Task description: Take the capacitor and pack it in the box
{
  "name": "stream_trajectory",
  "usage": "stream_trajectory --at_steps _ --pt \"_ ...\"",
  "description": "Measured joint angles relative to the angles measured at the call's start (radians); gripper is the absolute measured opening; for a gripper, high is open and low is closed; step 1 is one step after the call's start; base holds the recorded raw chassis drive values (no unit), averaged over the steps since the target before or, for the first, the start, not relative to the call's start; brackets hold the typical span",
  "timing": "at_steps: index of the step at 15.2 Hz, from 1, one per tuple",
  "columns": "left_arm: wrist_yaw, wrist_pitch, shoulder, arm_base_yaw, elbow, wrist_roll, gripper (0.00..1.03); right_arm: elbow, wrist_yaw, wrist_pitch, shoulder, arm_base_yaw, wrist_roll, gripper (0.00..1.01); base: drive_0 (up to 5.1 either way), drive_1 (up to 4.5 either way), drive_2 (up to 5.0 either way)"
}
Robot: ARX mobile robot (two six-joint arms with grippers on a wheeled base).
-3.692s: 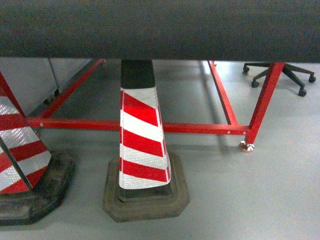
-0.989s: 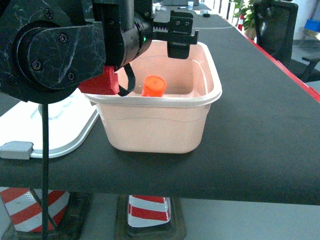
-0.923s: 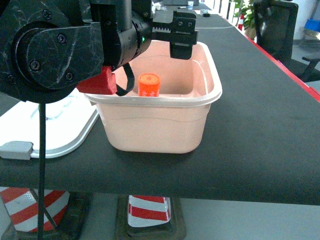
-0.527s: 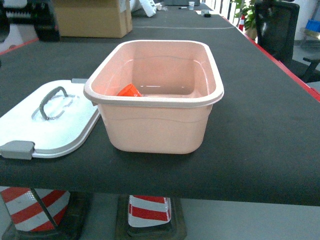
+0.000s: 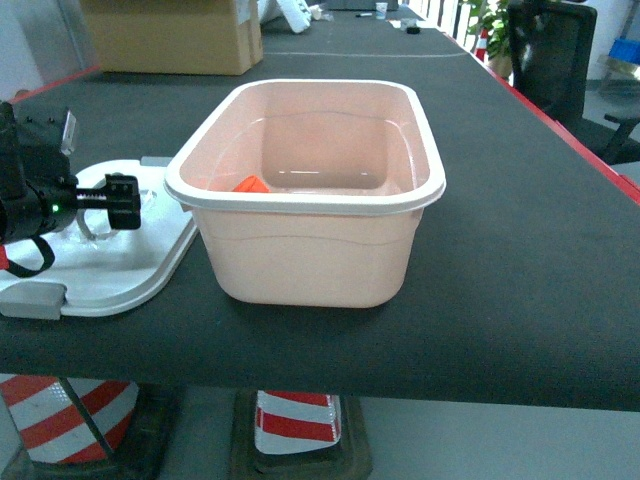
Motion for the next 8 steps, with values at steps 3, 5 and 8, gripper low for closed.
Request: stream_trajectory --at_steps 3,5,8 --pt "0.025 -0.022 0.027 0.01 0.056 0.03 0.93 0.0 0.0 0.0 0.0 0.0 0.0 0.98 0.0 0.0 0.0" --pt "0.039 -0.043 0.027 0.013 0.072 0.037 0.72 0.0 0.0 0.0 0.0 0.0 0.0 0.98 0.0 0.0 0.0" --pt "0.046 -0.071 0.032 0.02 0.075 0.054 0.38 0.0 0.0 0.0 0.0 0.0 0.0 0.98 0.0 0.0 0.0"
